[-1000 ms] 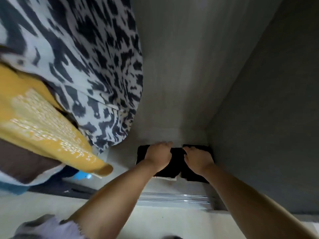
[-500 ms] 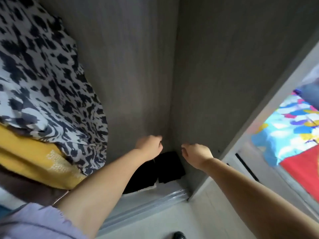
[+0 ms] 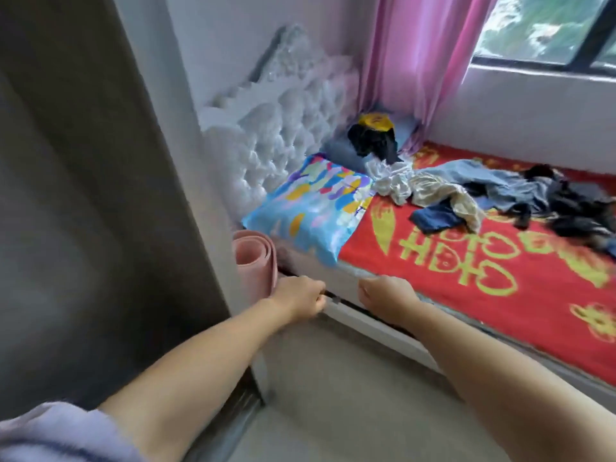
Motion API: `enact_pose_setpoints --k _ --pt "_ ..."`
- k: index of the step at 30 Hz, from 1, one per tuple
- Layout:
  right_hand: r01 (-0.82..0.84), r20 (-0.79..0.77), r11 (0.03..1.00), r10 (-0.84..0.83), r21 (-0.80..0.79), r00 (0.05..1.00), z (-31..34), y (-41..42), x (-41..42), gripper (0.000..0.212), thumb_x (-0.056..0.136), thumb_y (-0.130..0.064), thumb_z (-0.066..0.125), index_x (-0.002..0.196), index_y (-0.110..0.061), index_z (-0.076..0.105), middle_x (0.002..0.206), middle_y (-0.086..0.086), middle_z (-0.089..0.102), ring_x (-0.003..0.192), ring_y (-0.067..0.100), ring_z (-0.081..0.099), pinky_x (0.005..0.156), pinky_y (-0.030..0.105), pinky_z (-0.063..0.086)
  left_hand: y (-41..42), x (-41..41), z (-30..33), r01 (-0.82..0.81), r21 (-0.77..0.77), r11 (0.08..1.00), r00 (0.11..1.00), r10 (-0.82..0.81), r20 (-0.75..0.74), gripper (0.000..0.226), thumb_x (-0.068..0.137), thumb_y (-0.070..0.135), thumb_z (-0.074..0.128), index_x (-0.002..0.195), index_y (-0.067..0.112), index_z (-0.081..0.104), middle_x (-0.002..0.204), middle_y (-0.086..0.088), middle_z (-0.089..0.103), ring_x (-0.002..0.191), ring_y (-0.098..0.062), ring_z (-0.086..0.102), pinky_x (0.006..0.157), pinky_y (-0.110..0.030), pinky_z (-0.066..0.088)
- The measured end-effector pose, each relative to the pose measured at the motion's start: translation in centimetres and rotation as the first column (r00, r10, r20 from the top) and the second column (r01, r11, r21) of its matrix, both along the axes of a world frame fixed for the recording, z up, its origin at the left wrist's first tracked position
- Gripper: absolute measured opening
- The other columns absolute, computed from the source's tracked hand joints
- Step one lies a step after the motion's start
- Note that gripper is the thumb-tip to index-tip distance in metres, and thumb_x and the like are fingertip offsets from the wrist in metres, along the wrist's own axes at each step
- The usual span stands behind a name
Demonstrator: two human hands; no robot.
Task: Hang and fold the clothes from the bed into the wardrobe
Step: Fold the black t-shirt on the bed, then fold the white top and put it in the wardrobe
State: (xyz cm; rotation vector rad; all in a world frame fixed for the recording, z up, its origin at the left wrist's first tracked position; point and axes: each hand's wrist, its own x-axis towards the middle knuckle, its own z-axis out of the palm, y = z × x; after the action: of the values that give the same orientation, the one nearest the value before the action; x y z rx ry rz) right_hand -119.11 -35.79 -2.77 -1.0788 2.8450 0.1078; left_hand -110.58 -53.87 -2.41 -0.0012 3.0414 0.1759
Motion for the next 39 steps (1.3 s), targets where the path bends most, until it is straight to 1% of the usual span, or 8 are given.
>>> enact_pose_setpoints --k 4,7,11,16,20,25,34,39 --pt "0.155 -0.004 0.987 -0.155 0.049 0.988 1.5 10.5 -5.5 0.026 0.101 -0.030 0.034 0.107 -0.015 0.055 0.096 0.006 0.065 0.085 0.029 0.064 0.068 0.034 0.049 7.6 -9.0 1.3 0.080 0.013 0.997 0.995 -0.079 -0.054 0.026 0.092 0.032 0.043 0.102 0.018 0.061 0.110 -0.011 0.066 0.101 -0.032 0.061 0.071 -0.032 0.040" --pt "0.300 0.052 0.953 -0.301 0.029 0.952 2.1 18.3 -9.3 0.023 0.099 -0.030 0.036 0.099 -0.018 0.056 0.098 0.008 0.064 0.088 0.028 0.062 0.068 0.032 0.044 14.0 -14.2 1.3 0.131 0.060 0.990 0.990 -0.127 -0.060 0.026 0.093 0.033 0.042 0.104 0.019 0.061 0.107 -0.009 0.066 0.096 -0.032 0.061 0.069 -0.034 0.041" --pt "0.388 0.000 0.916 -0.390 0.102 0.921 2.5 27.2 -13.4 0.025 0.102 -0.028 0.034 0.104 -0.014 0.055 0.096 0.004 0.065 0.083 0.026 0.063 0.063 0.031 0.050 21.9 -20.0 1.0 0.241 0.096 0.966 0.970 -0.239 -0.035 0.028 0.094 0.035 0.042 0.102 0.017 0.061 0.098 -0.006 0.066 0.089 -0.031 0.062 0.061 -0.031 0.036" --pt "0.508 0.046 0.859 -0.511 0.069 0.858 2.0 34.1 -17.8 0.033 0.103 -0.030 0.032 0.072 -0.020 0.038 0.072 -0.005 0.051 0.068 0.021 0.053 0.058 0.031 0.044 27.9 -26.7 0.9 0.326 0.089 0.941 0.945 -0.326 -0.009 0.030 0.095 0.034 0.041 0.108 0.016 0.061 0.102 -0.006 0.066 0.086 -0.028 0.061 0.058 -0.030 0.038" --pt "0.560 0.055 0.827 -0.562 0.059 0.825 1.1 36.5 -21.8 0.033 0.102 -0.029 0.032 0.074 -0.018 0.045 0.070 -0.005 0.050 0.064 0.020 0.052 0.055 0.030 0.040 30.1 -32.1 0.5 0.373 0.053 0.927 0.928 -0.373 -0.007 0.030 0.096 0.035 0.041 0.109 0.016 0.060 0.102 -0.004 0.065 0.076 -0.023 0.055 0.053 -0.028 0.035" --pt "0.589 0.071 0.805 -0.593 0.072 0.802 0.2 36.7 -29.1 0.030 0.102 -0.028 0.032 0.080 -0.016 0.048 0.074 -0.004 0.051 0.069 0.022 0.052 0.059 0.031 0.041 30.9 -40.3 -0.6 0.392 0.045 0.919 0.919 -0.393 0.010 0.031 0.096 0.033 0.041 0.112 0.014 0.060 0.104 -0.005 0.066 0.089 -0.028 0.061 0.061 -0.030 0.037" --pt "0.662 0.128 0.749 -0.660 0.034 0.740 -0.1 35.9 -44.6 0.037 0.102 -0.026 0.032 0.065 -0.019 0.034 0.066 -0.003 0.043 0.060 0.020 0.044 0.050 0.029 0.035 30.4 -57.8 -1.2 0.457 0.035 0.889 0.885 -0.459 0.074 0.028 0.096 0.030 0.040 0.101 0.011 0.060 0.097 -0.005 0.064 0.084 -0.026 0.059 0.060 -0.031 0.038" --pt "0.646 0.176 0.759 -0.649 0.080 0.741 -3.0 35.3 -51.0 0.032 0.102 -0.025 0.033 0.074 -0.015 0.043 0.070 -0.001 0.050 0.061 0.020 0.047 0.050 0.029 0.036 30.3 -64.0 -4.1 0.451 0.049 0.891 0.883 -0.453 0.123 0.027 0.096 0.030 0.040 0.097 0.011 0.059 0.093 -0.004 0.063 0.084 -0.026 0.059 0.056 -0.030 0.031"
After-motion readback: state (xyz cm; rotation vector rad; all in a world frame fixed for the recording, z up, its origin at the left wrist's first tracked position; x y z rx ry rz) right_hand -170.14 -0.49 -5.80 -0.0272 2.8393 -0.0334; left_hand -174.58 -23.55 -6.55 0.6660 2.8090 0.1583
